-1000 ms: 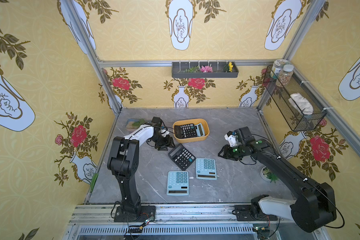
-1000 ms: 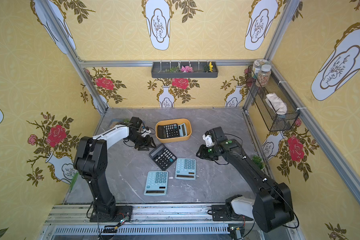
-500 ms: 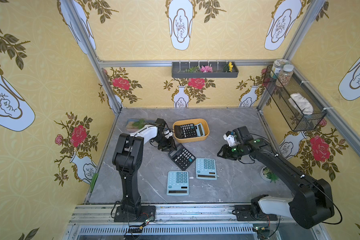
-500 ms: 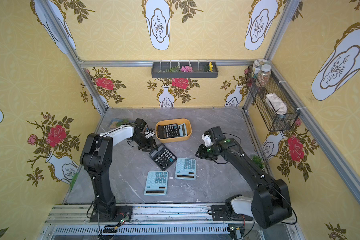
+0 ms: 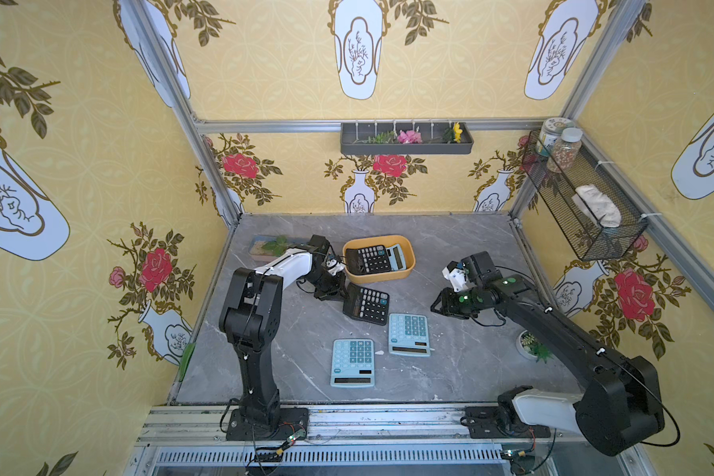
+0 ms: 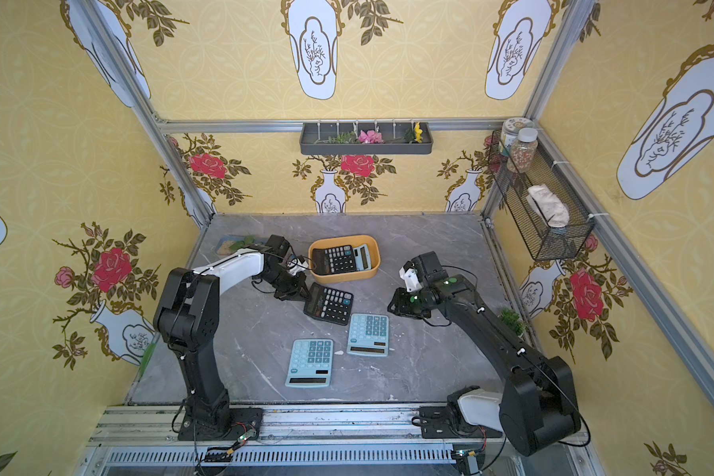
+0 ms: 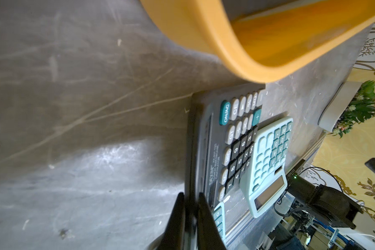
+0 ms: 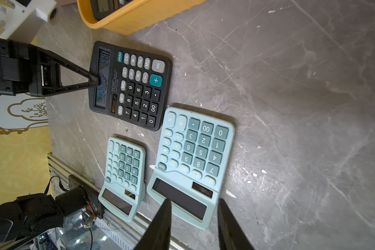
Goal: Put the calculator in the storage box
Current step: Pick up the calculator at the center of the board.
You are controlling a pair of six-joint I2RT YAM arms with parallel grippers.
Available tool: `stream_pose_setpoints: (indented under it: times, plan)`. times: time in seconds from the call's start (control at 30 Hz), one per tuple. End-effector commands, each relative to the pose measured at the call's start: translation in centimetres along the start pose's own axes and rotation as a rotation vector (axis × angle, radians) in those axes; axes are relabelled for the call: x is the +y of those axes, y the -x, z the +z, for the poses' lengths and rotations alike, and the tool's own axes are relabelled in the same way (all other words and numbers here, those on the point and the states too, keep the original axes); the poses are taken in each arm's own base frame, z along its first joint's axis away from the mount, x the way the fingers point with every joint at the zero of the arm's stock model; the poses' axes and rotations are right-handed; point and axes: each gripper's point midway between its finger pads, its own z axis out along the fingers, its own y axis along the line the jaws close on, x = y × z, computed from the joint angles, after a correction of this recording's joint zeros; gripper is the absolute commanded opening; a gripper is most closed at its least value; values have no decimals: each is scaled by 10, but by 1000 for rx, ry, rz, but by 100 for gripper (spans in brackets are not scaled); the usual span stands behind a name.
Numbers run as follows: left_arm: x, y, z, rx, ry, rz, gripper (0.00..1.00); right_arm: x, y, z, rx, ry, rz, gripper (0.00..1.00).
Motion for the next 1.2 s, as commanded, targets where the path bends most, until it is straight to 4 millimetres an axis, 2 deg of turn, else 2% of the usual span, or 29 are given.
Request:
stream_pose_setpoints:
  times: [0.0, 0.2, 0.27, 0.33, 0.43, 0.53, 0.67, 0.87, 1.03, 1.17]
  plan:
    - [2, -21, -8, 29, 16, -35, 9, 4, 4, -3, -23, 14, -12, 37]
    - [-15, -55, -35, 5, -22, -51, 6, 4, 3, -3, -24, 12, -12, 37]
    - [-22, -59, -50, -32, -27, -52, 6, 5, 3, -4, -26, 13, -13, 37]
    - [-32, -54, -66, -88, -45, -62, 5, 4, 4, -3, -30, 12, -10, 37]
    - [-50, -31, -92, -187, -90, -77, 4, 5, 5, -2, -28, 13, -10, 37]
    - [-68, 6, -113, -284, -121, -69, 4, 5, 5, -2, -26, 11, -12, 37]
    - [-81, 55, -122, -338, -131, -70, 3, 6, 7, -2, -28, 13, -10, 37]
    - [-83, 111, -107, -318, -130, -80, 1, 8, 9, -3, -34, 12, -16, 37]
    - [-74, 133, -90, -296, -119, -105, 0, 8, 10, -1, -28, 7, -20, 37]
    - [-68, 142, -80, -296, -115, -122, 0, 6, 10, 1, -21, 4, -17, 37]
